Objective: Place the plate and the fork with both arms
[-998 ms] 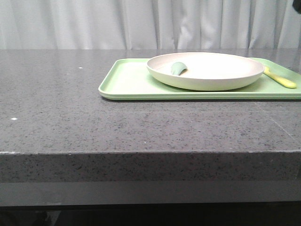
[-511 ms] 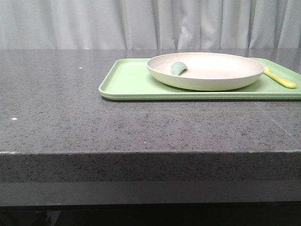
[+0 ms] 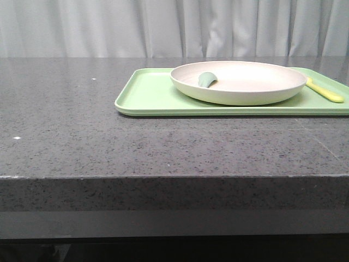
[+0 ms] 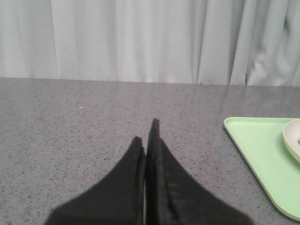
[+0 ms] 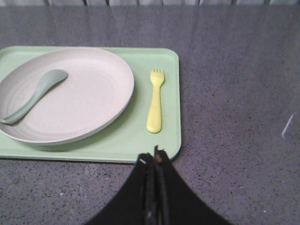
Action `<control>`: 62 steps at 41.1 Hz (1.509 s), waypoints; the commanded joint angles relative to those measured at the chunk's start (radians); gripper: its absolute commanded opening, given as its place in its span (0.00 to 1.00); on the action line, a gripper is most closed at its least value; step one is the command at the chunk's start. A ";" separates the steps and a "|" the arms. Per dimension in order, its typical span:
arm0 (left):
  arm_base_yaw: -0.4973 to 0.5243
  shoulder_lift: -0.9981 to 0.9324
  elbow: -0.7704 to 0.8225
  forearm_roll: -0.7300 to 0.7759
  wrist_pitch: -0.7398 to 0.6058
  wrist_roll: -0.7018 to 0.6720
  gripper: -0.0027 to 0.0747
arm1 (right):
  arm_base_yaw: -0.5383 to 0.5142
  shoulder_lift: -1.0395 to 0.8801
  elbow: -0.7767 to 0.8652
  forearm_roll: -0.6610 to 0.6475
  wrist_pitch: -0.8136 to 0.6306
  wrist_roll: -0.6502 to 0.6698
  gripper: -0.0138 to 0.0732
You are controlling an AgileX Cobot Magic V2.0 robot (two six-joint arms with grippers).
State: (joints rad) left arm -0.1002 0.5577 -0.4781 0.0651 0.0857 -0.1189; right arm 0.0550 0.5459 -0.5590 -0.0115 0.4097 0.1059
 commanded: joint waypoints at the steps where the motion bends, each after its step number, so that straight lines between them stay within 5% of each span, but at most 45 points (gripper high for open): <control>1: 0.000 0.000 -0.027 0.002 -0.086 -0.009 0.01 | 0.000 -0.122 0.054 -0.017 -0.136 -0.010 0.03; 13: 0.000 0.000 -0.027 0.002 -0.086 -0.009 0.01 | 0.000 -0.361 0.160 -0.017 -0.143 -0.010 0.03; 62: 0.000 0.000 -0.027 0.002 -0.086 -0.009 0.01 | 0.000 -0.362 0.160 -0.017 -0.142 -0.010 0.03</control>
State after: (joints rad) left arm -0.1002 0.5577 -0.4781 0.0651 0.0857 -0.1189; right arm 0.0550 0.1746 -0.3728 -0.0179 0.3549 0.1034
